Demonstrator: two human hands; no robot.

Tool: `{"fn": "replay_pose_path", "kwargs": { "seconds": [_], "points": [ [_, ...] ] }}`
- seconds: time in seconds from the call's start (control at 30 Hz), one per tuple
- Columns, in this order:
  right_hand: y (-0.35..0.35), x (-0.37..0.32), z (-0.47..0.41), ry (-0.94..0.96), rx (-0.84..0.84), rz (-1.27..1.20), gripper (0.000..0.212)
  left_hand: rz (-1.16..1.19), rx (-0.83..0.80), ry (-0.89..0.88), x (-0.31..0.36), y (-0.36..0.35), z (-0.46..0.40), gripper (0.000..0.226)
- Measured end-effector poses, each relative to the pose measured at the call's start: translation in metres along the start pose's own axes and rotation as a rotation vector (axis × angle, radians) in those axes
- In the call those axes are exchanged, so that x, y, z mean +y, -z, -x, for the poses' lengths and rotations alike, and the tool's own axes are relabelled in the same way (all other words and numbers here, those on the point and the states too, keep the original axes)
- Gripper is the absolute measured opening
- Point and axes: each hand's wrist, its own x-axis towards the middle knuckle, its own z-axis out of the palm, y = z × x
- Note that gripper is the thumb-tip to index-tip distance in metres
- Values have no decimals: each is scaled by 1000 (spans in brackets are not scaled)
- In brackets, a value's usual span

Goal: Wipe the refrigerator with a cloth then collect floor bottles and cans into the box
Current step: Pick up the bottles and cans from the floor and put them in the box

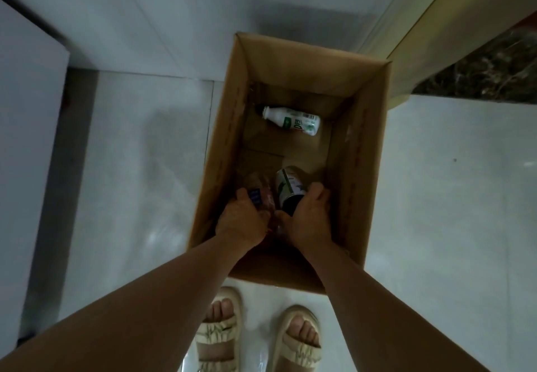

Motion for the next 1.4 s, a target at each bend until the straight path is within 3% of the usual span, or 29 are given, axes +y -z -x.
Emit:
{"fn": "replay_pose_path", "kwargs": {
  "seconds": [0.27, 0.57, 0.97, 1.2, 1.4],
  "points": [
    [59, -27, 72, 72, -31, 137, 64, -19, -8, -13, 12, 40, 65, 53],
    [189, -123, 169, 101, -54, 162, 60, 19, 49, -110, 51, 162, 182, 40],
    [310, -215, 322, 179, 42, 203, 65, 136, 164, -222, 71, 298, 361, 48],
    [351, -234, 376, 299, 37, 272, 71, 245, 229, -208, 62, 318, 443, 58],
    [372, -226, 427, 469, -27, 293, 73, 267, 319, -181, 47, 294, 525, 63]
  ]
}}
